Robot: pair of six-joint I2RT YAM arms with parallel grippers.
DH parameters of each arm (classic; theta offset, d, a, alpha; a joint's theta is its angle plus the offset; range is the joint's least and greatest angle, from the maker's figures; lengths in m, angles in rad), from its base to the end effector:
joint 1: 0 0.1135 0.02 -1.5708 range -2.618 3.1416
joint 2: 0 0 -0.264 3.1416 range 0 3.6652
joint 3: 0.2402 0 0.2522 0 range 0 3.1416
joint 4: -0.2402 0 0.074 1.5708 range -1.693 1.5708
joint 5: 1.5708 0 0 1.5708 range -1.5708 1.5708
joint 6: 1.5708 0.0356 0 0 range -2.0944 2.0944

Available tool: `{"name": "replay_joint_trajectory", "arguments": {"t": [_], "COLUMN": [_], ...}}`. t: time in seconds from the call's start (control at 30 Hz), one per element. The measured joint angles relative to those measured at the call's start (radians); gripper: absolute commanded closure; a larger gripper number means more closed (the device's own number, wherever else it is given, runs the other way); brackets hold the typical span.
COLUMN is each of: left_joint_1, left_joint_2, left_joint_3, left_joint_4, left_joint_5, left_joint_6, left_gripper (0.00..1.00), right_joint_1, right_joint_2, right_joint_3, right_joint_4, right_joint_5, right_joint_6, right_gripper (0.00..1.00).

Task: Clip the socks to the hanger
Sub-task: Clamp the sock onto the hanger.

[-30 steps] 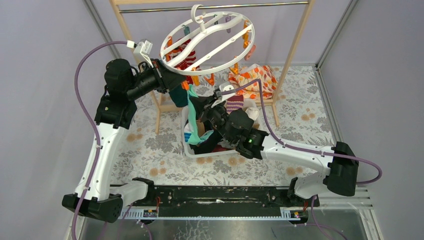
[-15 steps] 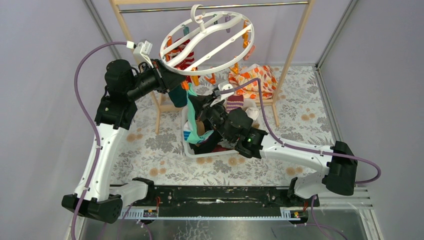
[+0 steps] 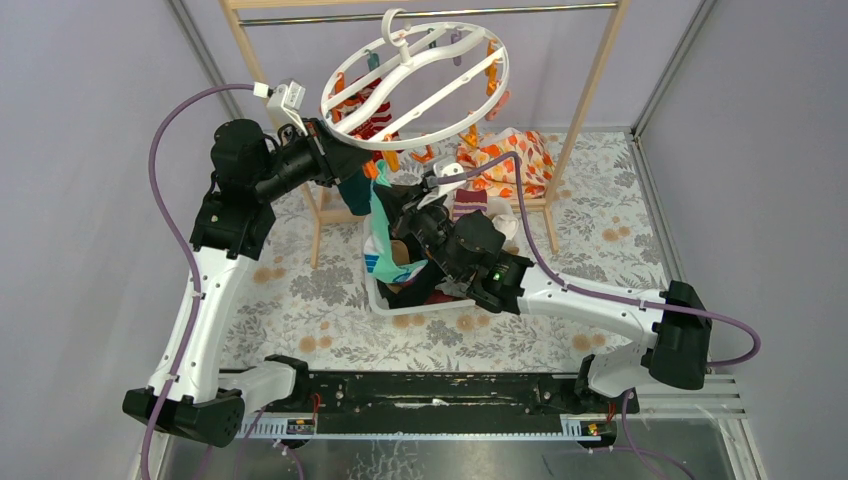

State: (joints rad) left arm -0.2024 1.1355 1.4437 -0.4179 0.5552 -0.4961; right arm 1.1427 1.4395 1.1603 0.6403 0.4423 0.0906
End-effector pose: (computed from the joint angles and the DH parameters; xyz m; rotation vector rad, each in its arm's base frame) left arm 0.2191 -0.0641 0.4729 0.1814 1.7531 -0.9808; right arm 0.1537 0.3001 0.4029 -0.2701 1.2575 0.7989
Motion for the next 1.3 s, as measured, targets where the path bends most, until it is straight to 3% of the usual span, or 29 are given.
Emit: {"name": "replay_joint_trajectory", "arguments": {"t": [0.33, 0.77, 1.3], "left_joint_1": [-0.015, -0.096, -0.221], "left_joint_2": [0.0, 0.003, 0.037], "left_joint_3": [0.001, 0.07, 0.095], "left_joint_4": [-0.001, -0.05, -0.116], "left_joint_5": [-0.052, -0.249, -0.444], "left_joint_6": [-0.006, 0.013, 0.074], "left_gripper": [1.0, 1.0, 1.0], "right_joint_1": [0.011, 0.062, 0.068], "right_joint_2": [0.004, 0.077, 0.084], "right_joint_3": [0.004, 0.004, 0.07], "right_joint_4": [-0.002, 0.002, 0.0], "right_joint_5": [0.035, 0.176, 0.189], "right_joint_6": [-0.039, -0.248, -0.369], "right_gripper": [1.0, 1.0, 1.0]}}
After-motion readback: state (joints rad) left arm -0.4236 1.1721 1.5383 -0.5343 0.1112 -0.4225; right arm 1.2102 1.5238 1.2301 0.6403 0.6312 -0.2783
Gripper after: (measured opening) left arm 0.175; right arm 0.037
